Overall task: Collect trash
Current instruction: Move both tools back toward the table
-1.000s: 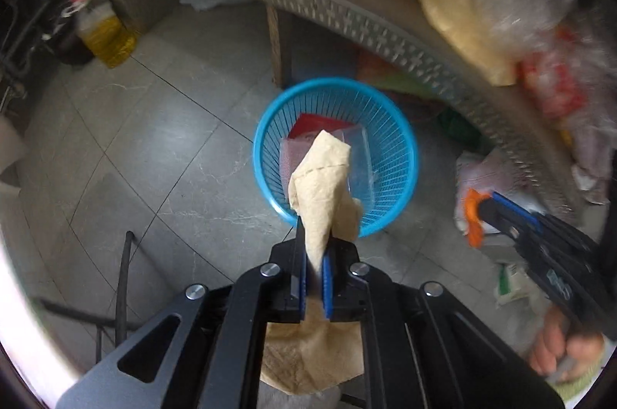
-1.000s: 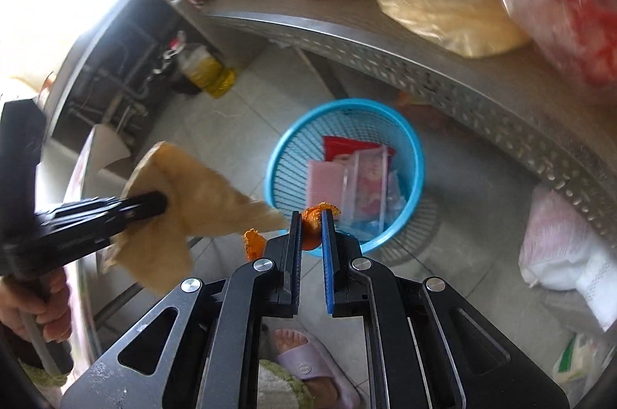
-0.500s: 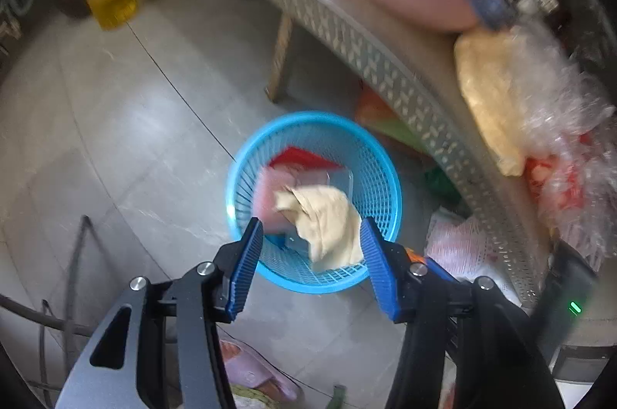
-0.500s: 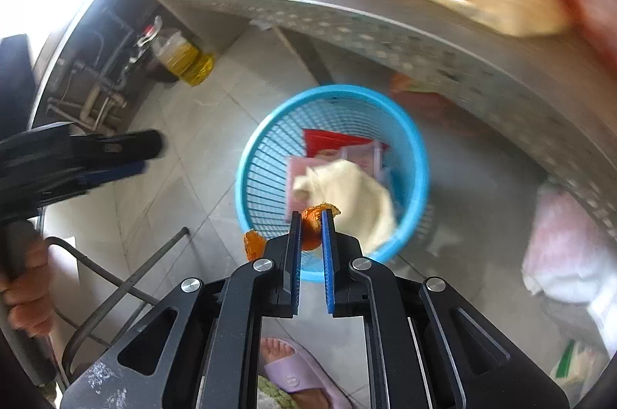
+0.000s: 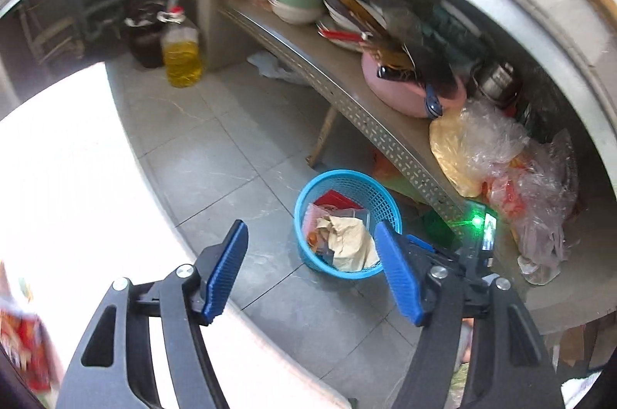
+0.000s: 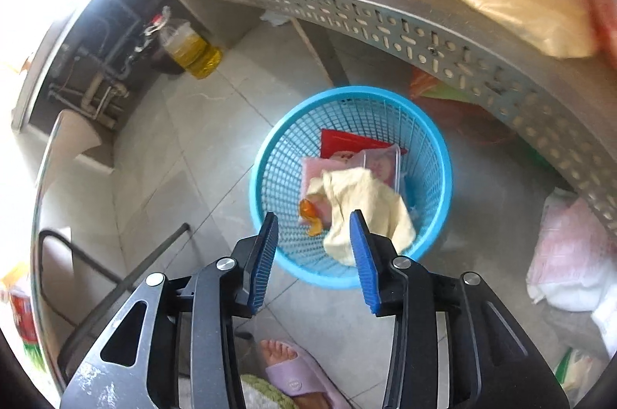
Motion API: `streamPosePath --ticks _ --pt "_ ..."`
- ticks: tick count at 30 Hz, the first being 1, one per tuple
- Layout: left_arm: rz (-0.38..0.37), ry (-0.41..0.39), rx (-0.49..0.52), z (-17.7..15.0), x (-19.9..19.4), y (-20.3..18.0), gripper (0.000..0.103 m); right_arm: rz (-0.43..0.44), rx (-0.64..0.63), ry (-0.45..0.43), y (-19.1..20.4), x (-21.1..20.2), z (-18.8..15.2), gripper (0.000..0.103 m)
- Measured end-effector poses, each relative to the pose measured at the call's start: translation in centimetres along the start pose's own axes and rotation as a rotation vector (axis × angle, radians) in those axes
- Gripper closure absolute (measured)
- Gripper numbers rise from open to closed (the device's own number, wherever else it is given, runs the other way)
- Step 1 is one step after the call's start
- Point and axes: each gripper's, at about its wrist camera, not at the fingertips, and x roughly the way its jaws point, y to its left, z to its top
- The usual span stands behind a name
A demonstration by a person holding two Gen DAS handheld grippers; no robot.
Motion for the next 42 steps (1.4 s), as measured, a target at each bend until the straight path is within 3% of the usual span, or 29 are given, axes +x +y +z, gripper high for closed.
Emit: streamPosePath --ticks 8,15,22,33,38,42 --pt "0.041 -0.164 -0.041 -6.6 -8.0 2.0 0.029 0.013 -0.125 -0.018 3.4 -5.2 -3.7 0.047" --pt "0.094 -0.259 -0.085 -10.4 -13.0 3.5 0.025 0.025 -0.290 -0.129 8.8 -9.9 -4.1 0.029" --pt "0.116 -0.287 -0.123 -13.3 -15.2 5.3 0.022 0.049 -0.413 -0.228 13.4 -13.7 -5.2 0.010" --pt "0.180 -0.309 -0.207 -16.8 -17.4 8.5 0.020 0.027 -0.503 -0.253 18.4 -15.6 -6.8 0.008" --pt "0.208 -0.315 -0.247 -18.0 -18.1 9.9 0.020 0.059 -0.549 -0.244 20.2 -15.9 -7.5 0.008" --pt "0.226 -0.323 -0.274 -18.7 -18.6 10.9 0.020 0.005 -0.607 -0.277 21.7 -15.8 -8.5 0.008"
